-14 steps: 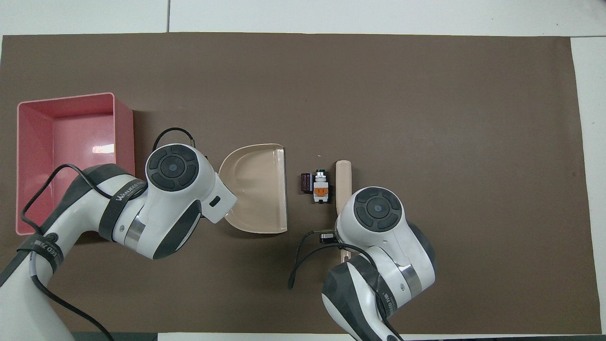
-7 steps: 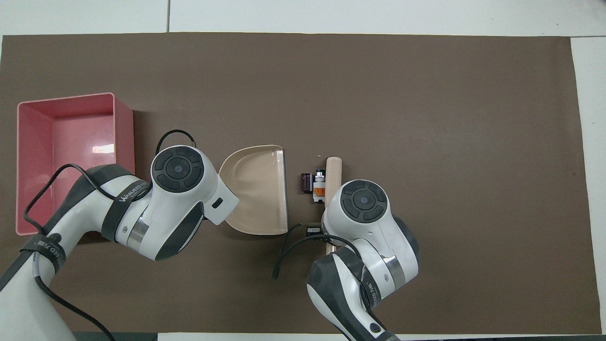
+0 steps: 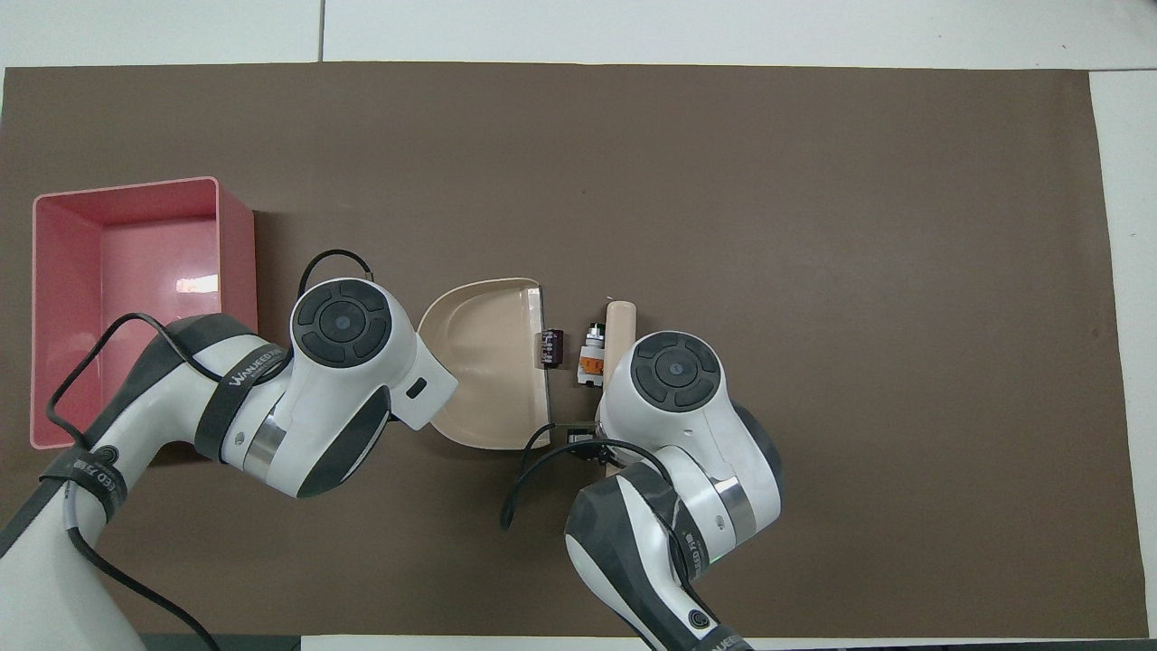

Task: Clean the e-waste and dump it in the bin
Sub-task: 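Sweep the electronic part into the dustpan with the right gripper's brush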

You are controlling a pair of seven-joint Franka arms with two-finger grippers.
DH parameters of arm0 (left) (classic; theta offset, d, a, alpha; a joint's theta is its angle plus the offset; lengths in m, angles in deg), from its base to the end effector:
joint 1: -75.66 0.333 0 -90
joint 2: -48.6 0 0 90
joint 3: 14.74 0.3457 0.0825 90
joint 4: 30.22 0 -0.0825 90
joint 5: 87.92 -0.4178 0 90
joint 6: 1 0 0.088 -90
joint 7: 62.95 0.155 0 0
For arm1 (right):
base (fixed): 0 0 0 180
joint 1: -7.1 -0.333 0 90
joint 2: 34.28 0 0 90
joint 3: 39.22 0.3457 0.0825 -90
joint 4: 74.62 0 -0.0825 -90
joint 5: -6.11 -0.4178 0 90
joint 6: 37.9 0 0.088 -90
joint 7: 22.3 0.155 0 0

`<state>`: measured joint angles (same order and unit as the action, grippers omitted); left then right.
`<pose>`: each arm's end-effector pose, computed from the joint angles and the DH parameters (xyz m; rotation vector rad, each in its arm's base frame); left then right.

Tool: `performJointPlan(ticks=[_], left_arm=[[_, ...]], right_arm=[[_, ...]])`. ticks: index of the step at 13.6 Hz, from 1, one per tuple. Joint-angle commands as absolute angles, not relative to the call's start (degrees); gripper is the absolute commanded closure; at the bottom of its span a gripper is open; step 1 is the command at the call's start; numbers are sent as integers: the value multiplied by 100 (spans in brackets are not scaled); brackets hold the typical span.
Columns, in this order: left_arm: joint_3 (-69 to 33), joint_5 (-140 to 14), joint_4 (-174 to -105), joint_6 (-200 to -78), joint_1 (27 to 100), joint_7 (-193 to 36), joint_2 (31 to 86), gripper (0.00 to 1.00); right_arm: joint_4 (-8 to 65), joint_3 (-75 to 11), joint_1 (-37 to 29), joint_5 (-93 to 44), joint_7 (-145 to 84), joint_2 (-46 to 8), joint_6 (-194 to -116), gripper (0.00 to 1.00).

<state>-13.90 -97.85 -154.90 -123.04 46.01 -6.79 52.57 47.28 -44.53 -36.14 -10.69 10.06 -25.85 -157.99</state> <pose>0.4928 -0.2544 0.3126 -2.1235 2.1508 0.2205 0.4302 0.3682 0.2901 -3.0274 0.1110 0.4174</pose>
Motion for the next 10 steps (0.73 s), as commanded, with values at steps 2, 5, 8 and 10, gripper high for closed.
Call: performJointPlan(ticks=[2, 5, 8, 10], left_arm=[[-1325, -9926, -15494, -12229, 4507, -837, 5273, 100], [-1325, -9926, -15494, -12229, 4516, -837, 5273, 100], [-1325, -9926, -15503, -12220, 4516, -837, 5264, 100], [-1325, -9926, -15503, -12238, 4516, -828, 5264, 100]], right_arm=[[4588, -4379, -3789, -1182, 1259, -2330, -15953, 100], [4439, -4379, -3799, -1260, 1268, -2277, -15954, 100], [4193, -4361, -3860, -1340, 1277, -2137, -15971, 100], [4026, -4361, -3965, -1393, 1426, -1987, -16006, 100]])
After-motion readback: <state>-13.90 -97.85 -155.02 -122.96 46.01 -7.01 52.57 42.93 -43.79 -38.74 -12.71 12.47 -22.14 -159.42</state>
